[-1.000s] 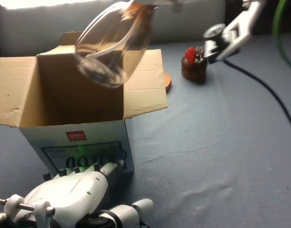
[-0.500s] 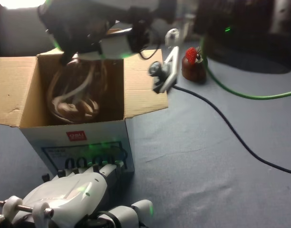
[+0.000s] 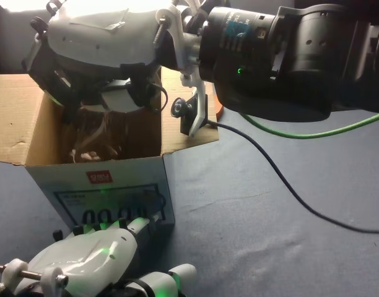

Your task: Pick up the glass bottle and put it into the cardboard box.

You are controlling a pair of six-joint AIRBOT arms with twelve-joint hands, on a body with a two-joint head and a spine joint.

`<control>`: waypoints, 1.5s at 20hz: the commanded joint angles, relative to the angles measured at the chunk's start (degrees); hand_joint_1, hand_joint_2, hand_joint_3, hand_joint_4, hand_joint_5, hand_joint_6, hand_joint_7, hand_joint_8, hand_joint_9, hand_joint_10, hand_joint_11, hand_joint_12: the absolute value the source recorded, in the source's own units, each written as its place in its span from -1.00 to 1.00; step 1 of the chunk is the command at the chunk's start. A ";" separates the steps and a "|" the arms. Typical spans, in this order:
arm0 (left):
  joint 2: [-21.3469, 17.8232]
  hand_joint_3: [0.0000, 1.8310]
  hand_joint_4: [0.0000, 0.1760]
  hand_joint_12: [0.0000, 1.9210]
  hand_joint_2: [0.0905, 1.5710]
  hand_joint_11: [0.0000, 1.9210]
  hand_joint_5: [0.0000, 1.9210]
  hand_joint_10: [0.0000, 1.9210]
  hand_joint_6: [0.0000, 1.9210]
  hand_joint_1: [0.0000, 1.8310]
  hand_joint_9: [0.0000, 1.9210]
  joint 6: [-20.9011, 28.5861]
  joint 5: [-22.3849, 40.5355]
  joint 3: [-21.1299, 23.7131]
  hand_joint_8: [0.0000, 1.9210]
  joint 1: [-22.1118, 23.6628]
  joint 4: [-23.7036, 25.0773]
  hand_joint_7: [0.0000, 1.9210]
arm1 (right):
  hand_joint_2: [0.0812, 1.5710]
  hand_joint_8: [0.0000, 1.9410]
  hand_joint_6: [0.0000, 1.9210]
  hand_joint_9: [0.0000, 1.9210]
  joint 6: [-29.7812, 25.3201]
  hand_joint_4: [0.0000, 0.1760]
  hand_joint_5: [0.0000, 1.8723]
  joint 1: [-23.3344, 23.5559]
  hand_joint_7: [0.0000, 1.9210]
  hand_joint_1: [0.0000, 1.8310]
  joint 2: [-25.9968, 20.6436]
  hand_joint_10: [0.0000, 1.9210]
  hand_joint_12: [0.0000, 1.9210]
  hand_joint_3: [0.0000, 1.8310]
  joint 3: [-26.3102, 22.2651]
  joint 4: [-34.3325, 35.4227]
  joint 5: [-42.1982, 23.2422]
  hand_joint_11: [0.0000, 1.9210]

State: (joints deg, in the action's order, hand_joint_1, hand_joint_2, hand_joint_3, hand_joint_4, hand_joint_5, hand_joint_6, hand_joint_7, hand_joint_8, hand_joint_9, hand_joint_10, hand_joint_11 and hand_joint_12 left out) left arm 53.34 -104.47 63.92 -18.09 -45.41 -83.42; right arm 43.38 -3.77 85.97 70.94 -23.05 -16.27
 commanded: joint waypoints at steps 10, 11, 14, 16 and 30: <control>-0.24 -1.00 -1.00 -0.74 0.59 -1.00 -0.87 -1.00 -1.00 -0.87 -0.91 0.38 2.28 -0.32 -1.00 0.46 4.10 -0.87 | 0.43 -0.01 0.19 -0.22 4.05 -1.00 -0.07 -0.26 0.10 0.49 0.19 0.44 0.74 -1.00 -0.34 0.83 -6.20 -0.38; -0.23 -1.00 -1.00 -0.74 0.59 -1.00 -0.87 -1.00 -1.00 -0.87 -0.91 0.38 2.28 -0.37 -1.00 0.47 4.11 -0.87 | 0.43 0.01 0.20 -0.23 4.42 -1.00 -0.10 -0.24 0.09 0.49 0.18 0.45 0.75 -1.00 -0.35 0.83 -6.23 -0.38; -0.27 -1.00 -1.00 -0.75 0.59 -1.00 -0.88 -1.00 -1.00 -0.88 -0.91 0.45 2.05 -0.68 -1.00 0.34 4.13 -0.88 | 0.46 0.14 0.27 -0.26 5.62 -1.00 -0.16 -0.18 0.00 0.35 0.12 0.33 0.78 -1.00 -0.37 0.83 -6.20 -0.44; -0.29 -1.00 -1.00 -0.75 0.59 -1.00 -0.88 -1.00 -1.00 -0.88 -0.91 0.46 1.53 -0.93 -1.00 0.43 4.14 -0.88 | 0.52 -0.13 0.35 -0.37 5.63 -1.00 -0.19 0.01 -0.22 0.22 0.06 0.21 0.81 -1.00 -0.36 0.81 -5.83 -0.58; -1.41 -1.00 -1.00 -0.76 0.59 -1.00 -0.87 -1.00 -1.00 -0.88 -0.91 -3.03 4.60 3.85 -1.00 3.91 -2.50 -0.87 | 0.27 -1.00 -0.88 -0.76 1.25 -1.00 -0.65 1.47 -0.55 -0.05 -10.73 -0.77 0.00 -1.00 -10.59 4.08 2.02 -1.00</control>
State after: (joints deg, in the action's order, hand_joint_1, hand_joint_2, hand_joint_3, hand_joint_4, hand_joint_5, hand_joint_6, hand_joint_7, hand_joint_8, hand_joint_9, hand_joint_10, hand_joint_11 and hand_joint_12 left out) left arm 51.96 -107.98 66.26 -13.67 -41.54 -90.61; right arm 48.84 -3.01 73.67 58.70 -14.11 -8.40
